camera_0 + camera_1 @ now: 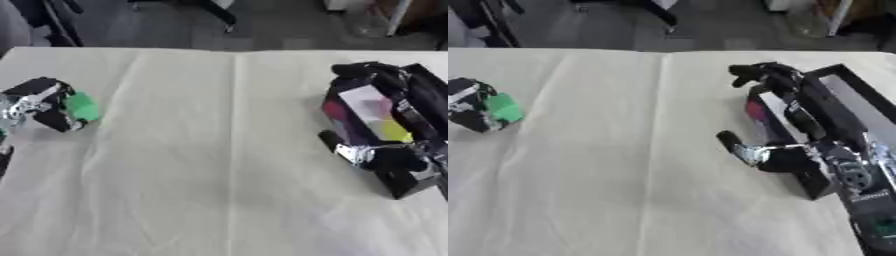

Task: Pick up the objects with one hand, pass them to the other hand, and then place them into the box on the other side of the table.

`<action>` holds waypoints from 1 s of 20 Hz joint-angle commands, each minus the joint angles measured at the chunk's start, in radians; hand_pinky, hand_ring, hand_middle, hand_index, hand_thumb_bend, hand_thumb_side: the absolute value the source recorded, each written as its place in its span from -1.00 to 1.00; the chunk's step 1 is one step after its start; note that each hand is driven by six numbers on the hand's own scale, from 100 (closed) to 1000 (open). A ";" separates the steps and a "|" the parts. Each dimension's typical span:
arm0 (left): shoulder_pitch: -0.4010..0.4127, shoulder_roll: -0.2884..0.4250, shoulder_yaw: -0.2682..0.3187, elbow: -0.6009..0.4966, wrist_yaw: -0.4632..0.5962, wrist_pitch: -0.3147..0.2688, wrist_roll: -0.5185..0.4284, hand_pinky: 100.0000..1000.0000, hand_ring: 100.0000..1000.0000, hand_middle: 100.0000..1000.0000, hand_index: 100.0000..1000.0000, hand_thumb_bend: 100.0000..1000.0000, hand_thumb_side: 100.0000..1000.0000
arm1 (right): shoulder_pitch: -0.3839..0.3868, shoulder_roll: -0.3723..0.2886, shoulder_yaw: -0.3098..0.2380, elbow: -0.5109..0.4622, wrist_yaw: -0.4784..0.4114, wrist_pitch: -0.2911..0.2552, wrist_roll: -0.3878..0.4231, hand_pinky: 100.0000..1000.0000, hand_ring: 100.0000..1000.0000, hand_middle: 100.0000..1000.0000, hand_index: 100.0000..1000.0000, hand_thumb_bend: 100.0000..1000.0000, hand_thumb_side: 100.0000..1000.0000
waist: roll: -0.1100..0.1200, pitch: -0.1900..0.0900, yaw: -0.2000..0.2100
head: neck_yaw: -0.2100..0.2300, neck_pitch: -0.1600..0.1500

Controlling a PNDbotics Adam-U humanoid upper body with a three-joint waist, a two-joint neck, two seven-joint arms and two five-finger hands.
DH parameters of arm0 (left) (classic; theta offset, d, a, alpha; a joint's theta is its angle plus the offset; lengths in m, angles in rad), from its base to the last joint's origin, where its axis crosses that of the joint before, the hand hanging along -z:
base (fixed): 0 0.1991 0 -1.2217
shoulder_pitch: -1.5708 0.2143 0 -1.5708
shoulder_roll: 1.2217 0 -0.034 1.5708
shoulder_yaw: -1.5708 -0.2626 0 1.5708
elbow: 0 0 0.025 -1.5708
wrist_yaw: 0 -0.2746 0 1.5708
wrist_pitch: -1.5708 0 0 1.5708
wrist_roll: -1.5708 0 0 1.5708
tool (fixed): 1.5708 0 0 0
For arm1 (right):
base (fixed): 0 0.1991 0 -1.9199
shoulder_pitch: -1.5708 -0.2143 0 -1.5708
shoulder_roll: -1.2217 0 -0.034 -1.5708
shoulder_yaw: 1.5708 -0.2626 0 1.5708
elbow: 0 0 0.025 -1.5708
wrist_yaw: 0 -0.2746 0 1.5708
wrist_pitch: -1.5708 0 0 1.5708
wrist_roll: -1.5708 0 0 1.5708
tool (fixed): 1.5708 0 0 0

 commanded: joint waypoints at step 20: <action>0.096 -0.015 -0.233 -0.822 0.807 0.120 -0.164 0.38 -0.12 -0.27 0.22 -0.59 -0.36 | -0.209 0.030 0.131 -0.021 0.055 -0.187 -0.044 0.67 0.69 0.55 0.85 -0.27 -0.31 | 0.001 -0.024 0.005 | -0.027 -0.002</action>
